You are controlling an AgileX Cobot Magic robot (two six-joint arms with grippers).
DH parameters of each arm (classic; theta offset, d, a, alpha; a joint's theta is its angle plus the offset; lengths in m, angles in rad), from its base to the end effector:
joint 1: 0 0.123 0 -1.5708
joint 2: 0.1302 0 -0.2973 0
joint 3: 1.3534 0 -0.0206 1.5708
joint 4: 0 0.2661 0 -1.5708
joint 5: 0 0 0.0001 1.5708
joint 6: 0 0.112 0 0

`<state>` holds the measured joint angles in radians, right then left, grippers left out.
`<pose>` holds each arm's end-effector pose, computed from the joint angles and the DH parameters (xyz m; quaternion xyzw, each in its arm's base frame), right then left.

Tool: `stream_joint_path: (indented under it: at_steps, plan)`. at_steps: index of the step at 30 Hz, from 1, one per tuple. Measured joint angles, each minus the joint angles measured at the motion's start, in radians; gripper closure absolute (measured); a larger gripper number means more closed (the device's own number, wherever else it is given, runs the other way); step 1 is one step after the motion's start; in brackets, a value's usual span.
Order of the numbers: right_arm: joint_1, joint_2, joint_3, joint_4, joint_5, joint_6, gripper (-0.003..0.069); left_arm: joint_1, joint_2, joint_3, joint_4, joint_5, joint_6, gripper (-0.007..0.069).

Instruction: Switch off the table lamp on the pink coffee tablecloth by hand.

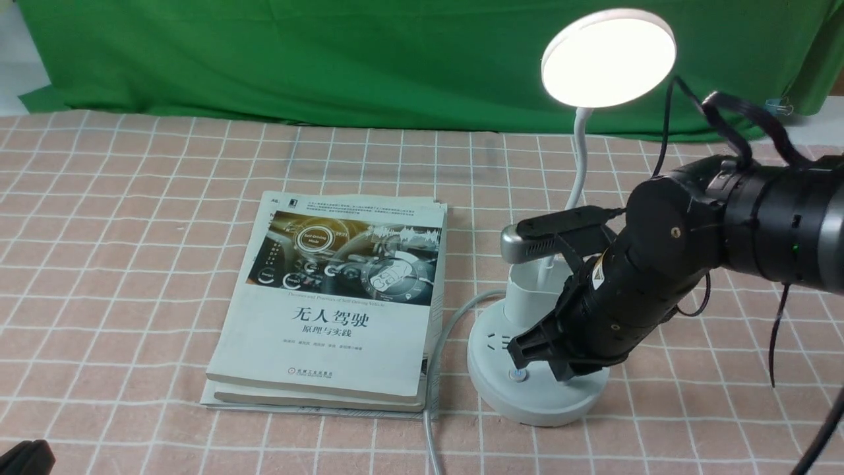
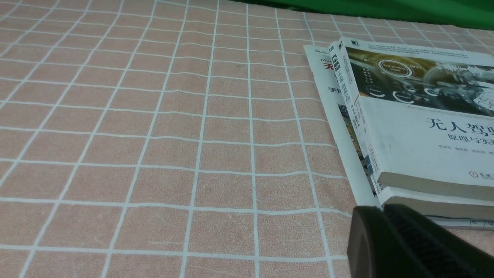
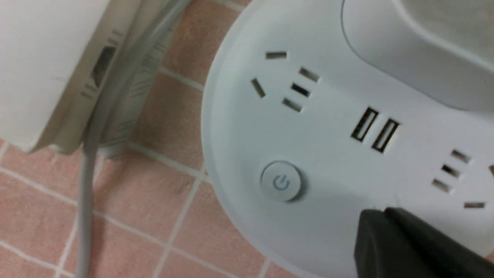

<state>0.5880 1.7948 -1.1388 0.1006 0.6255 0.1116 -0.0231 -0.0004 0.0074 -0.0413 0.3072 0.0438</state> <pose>0.3123 0.2161 0.1720 -0.1979 0.9615 0.0984 0.1631 0.0778 -0.0032 0.1781 0.0147 0.7824 -0.0107 0.6225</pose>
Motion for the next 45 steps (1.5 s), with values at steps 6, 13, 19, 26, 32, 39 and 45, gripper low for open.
stream_joint_path:
  at_steps: [6, 13, 19, 26, 32, 39, 45]
  plan:
    - [0.0, 0.01, -0.006, -0.001, 0.009, -0.011, 0.0602, 0.0, 0.0, 0.0, 0.0, 0.0, 0.0, 0.0618]
    - [0.0, -0.077, 0.004, -0.001, 0.02, -0.018, 0.0602, 0.0, 0.0, 0.0, 0.0, 0.0, 0.0, 0.0618]
    - [0.0, -0.243, 0.115, -0.001, 0.024, -0.018, 0.0602, 0.0, 0.0, 0.0, 0.0, 0.0, 0.0, 0.0618]
    - [0.0, -0.536, 0.336, -0.001, 0.04, -0.022, 0.0589, 0.0, 0.0, 0.0, 0.0, 0.0, 0.0, 0.0618]
    - [0.0, -0.67, 0.362, -0.001, 0.027, -0.022, 0.0575, 0.0, 0.0, 0.0, 0.0, 0.0, 0.0, 0.0618]
    - [0.0, -0.739, 0.365, -0.003, -0.035, -0.024, 0.0564, 0.0, 0.0, 0.0, 0.0, 0.0, 0.0, 0.0618]
    - [-0.042, -0.848, 0.449, -0.083, -0.14, -0.024, 0.0623, 0.0, 0.0, 0.0, 0.001, 0.0, 0.0, 0.0618]
